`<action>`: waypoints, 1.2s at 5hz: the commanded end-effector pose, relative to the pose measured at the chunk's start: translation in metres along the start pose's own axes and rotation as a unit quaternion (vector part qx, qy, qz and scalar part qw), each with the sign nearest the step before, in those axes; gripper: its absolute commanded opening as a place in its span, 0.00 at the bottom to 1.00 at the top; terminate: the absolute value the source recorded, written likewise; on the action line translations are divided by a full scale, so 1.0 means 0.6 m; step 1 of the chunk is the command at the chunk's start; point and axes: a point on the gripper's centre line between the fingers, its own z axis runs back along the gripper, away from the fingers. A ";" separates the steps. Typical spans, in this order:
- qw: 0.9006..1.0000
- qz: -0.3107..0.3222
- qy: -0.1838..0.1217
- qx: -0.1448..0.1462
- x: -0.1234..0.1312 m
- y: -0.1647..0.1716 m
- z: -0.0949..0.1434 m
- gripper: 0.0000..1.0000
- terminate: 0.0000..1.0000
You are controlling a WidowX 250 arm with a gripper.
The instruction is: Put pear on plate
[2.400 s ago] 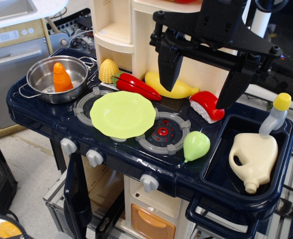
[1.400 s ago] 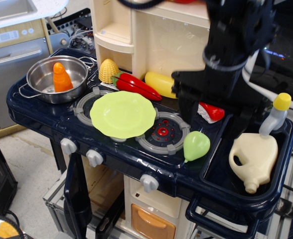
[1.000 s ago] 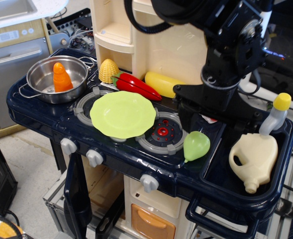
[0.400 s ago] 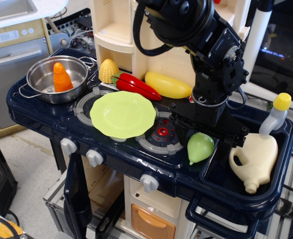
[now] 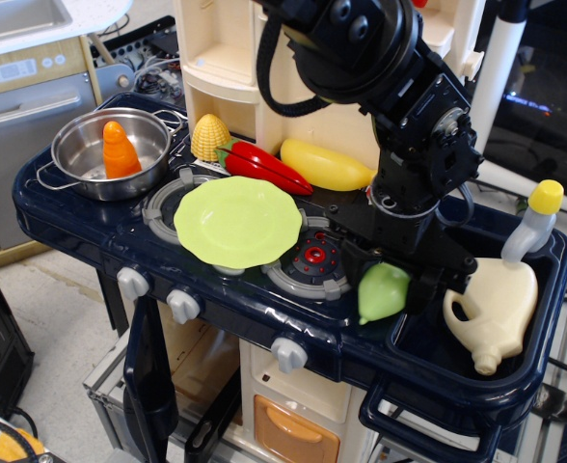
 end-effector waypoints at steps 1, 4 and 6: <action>0.993 -0.025 -0.056 0.102 0.038 0.048 0.103 0.00 0.00; 0.974 -0.084 -0.155 0.144 0.034 0.203 0.073 0.00 0.00; 0.982 -0.051 -0.170 0.058 0.045 0.186 0.051 1.00 0.00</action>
